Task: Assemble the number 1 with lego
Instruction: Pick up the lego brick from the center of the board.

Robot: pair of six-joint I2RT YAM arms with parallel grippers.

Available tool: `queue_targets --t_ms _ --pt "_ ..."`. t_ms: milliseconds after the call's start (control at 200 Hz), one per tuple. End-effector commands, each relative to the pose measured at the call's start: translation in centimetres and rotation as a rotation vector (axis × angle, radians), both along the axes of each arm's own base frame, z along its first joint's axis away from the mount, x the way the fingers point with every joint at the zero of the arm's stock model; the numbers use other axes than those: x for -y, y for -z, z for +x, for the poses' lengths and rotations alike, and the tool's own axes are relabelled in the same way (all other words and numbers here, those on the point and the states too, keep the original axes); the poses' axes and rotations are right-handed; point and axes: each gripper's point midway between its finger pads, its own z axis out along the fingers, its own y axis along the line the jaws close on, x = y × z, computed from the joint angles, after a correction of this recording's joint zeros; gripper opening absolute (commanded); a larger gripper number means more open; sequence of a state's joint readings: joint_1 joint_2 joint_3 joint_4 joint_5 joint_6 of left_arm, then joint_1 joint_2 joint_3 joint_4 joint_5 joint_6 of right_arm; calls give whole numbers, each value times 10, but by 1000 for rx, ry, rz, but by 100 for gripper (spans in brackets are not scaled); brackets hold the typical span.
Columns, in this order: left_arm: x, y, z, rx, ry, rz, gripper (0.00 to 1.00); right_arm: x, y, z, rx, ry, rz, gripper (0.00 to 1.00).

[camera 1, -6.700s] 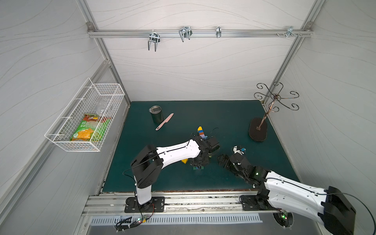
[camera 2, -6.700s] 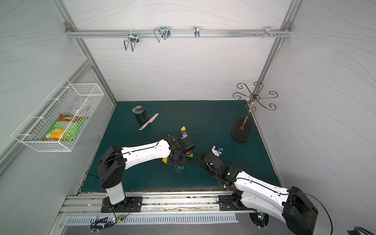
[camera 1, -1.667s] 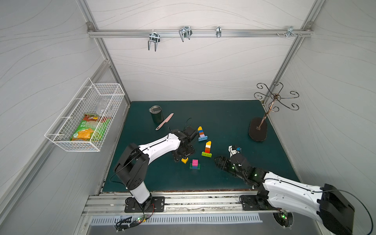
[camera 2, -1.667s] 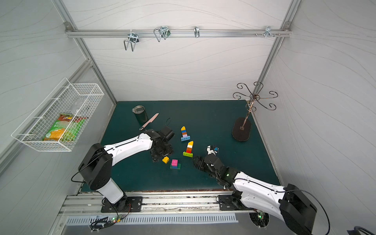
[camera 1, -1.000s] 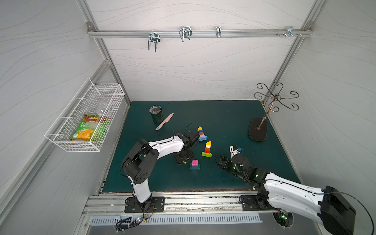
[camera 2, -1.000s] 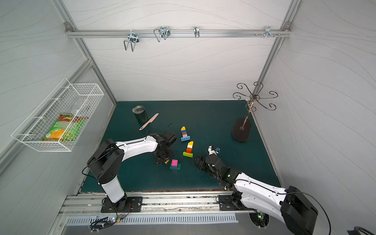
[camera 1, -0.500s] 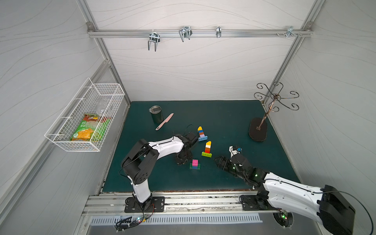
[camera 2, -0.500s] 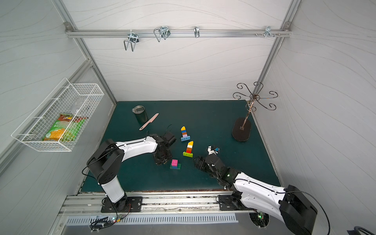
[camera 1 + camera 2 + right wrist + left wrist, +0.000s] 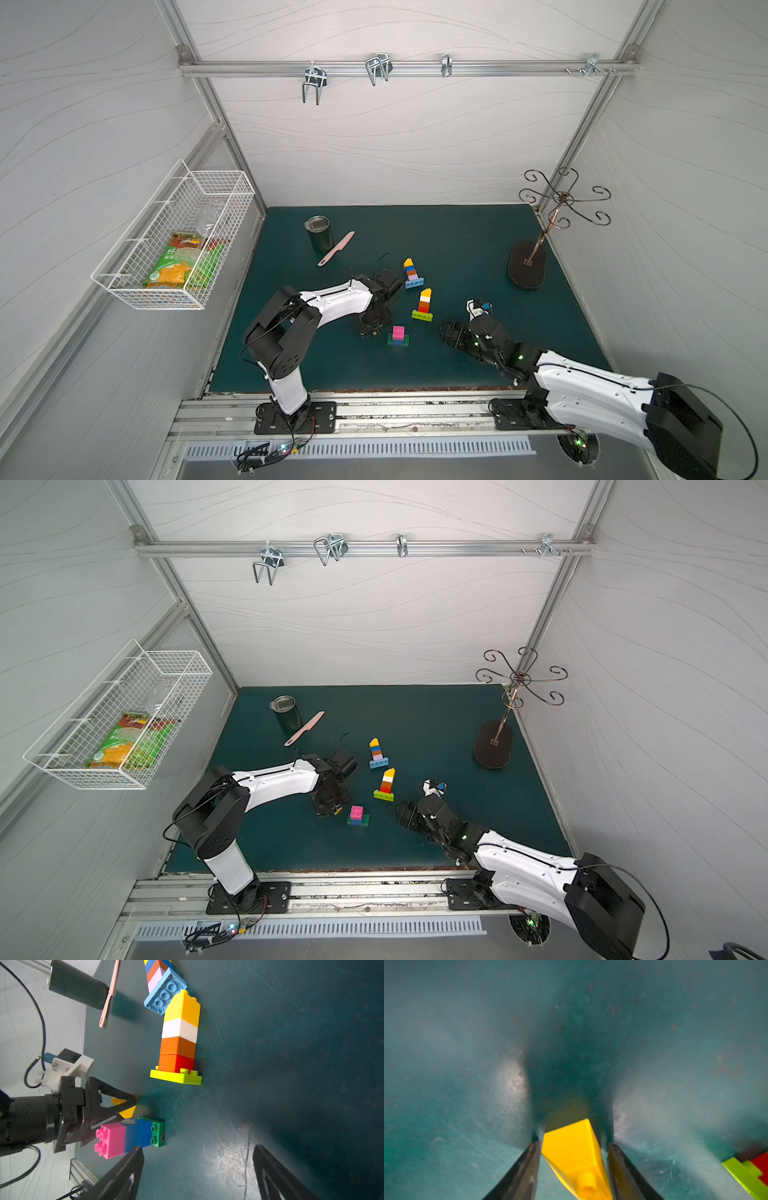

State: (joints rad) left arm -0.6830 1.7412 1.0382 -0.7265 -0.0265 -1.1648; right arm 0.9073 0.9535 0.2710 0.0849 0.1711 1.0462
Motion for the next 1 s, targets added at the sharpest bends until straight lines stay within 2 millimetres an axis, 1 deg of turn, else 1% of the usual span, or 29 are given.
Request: queue_targets --t_ms 0,440,665,800,996 --pt "-1 -11 7 40 -30 -5 55 -5 -7 4 19 -11 12 85" --pt "-1 -9 11 46 -42 4 50 -5 -6 4 19 -15 7 85" --pt "-4 -4 10 34 -6 28 39 -5 -6 4 18 -16 6 85" --pt "-7 -2 6 16 29 48 33 -6 -6 5 18 -16 6 85" --pt "-10 -7 4 5 118 88 24 -7 -6 5 18 -18 7 85"
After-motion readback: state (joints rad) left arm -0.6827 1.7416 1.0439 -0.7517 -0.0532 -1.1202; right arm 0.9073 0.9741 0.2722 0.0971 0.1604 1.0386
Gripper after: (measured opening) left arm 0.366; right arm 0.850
